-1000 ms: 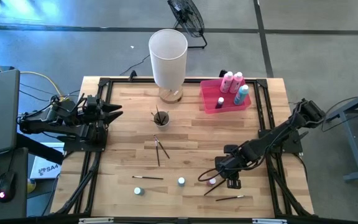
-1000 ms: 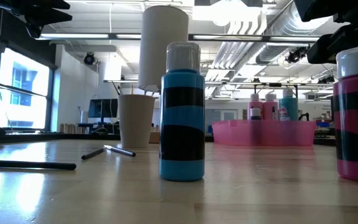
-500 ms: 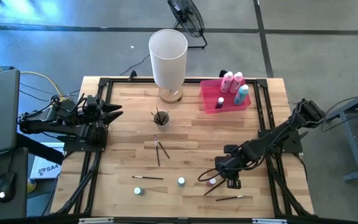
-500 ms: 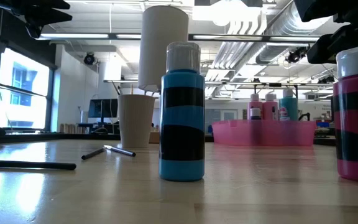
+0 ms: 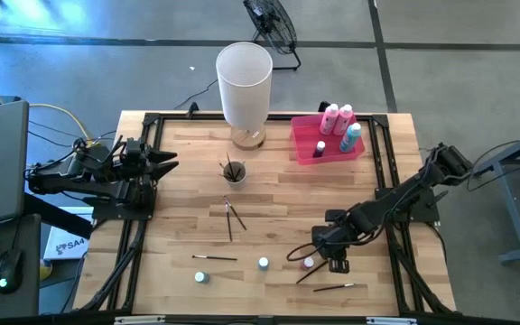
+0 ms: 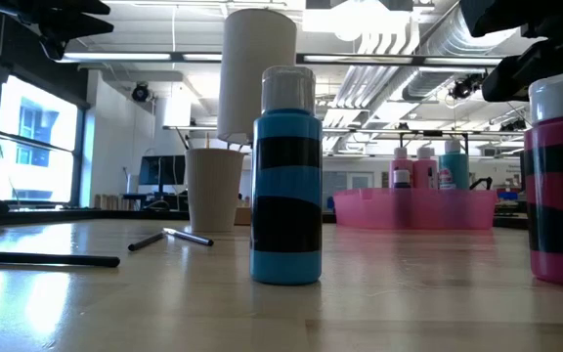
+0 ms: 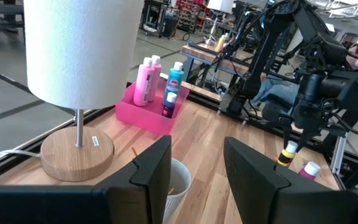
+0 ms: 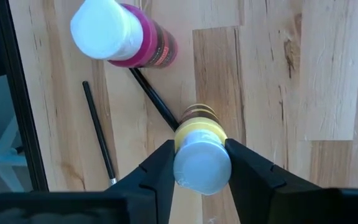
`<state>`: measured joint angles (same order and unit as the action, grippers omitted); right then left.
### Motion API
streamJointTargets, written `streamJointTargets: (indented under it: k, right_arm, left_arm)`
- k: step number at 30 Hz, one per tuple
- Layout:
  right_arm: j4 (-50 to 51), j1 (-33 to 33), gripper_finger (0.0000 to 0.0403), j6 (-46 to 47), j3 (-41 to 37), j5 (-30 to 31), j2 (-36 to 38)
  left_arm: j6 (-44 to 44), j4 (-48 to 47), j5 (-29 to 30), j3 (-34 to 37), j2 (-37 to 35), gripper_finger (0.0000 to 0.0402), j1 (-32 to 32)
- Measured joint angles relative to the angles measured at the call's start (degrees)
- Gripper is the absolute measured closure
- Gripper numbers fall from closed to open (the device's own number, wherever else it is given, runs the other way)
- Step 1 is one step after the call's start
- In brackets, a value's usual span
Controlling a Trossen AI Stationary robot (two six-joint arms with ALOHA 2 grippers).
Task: Pick & Place Paint Supplies
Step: Put the small yellow paint bottle into the pink bin
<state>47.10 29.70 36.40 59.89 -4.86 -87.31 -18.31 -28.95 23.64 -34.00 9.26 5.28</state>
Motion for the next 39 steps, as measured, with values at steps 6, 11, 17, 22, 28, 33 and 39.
streamJointTargets:
  k: [6,11,17,22,28,33,39]
  right_arm:
    - [1.28,-2.53,0.0279,-0.07,-0.10,0.26,0.97]
    - [2.75,-5.48,0.0286,-0.51,-0.10,-0.53,2.91]
    - [2.92,-10.01,0.0283,-0.26,0.10,-2.60,6.34]
    - [4.25,-14.56,0.0286,-1.44,1.98,-2.75,8.32]
    - [6.73,-20.39,0.0284,-4.38,6.11,-2.56,8.57]
    - [7.52,-25.21,0.0286,-6.83,9.15,-1.45,8.57]
    - [9.50,-30.97,0.0285,-10.43,11.77,0.42,8.57]
  left_arm:
    - [0.01,0.00,0.00,-0.02,0.00,0.0258,0.00]
    - [0.01,-0.22,-0.17,0.00,0.00,0.0258,0.00]
    - [0.00,-2.63,-0.13,-0.02,-0.02,0.0258,0.00]
    - [0.00,-3.28,-0.13,-0.02,0.00,0.0258,0.00]
    - [0.01,-3.28,-0.09,-0.02,-0.02,0.0258,0.00]
    - [0.09,-3.34,-0.05,-0.02,-0.02,0.0258,0.00]
    - [0.22,-3.37,0.09,-0.02,-0.02,0.0258,-0.02]
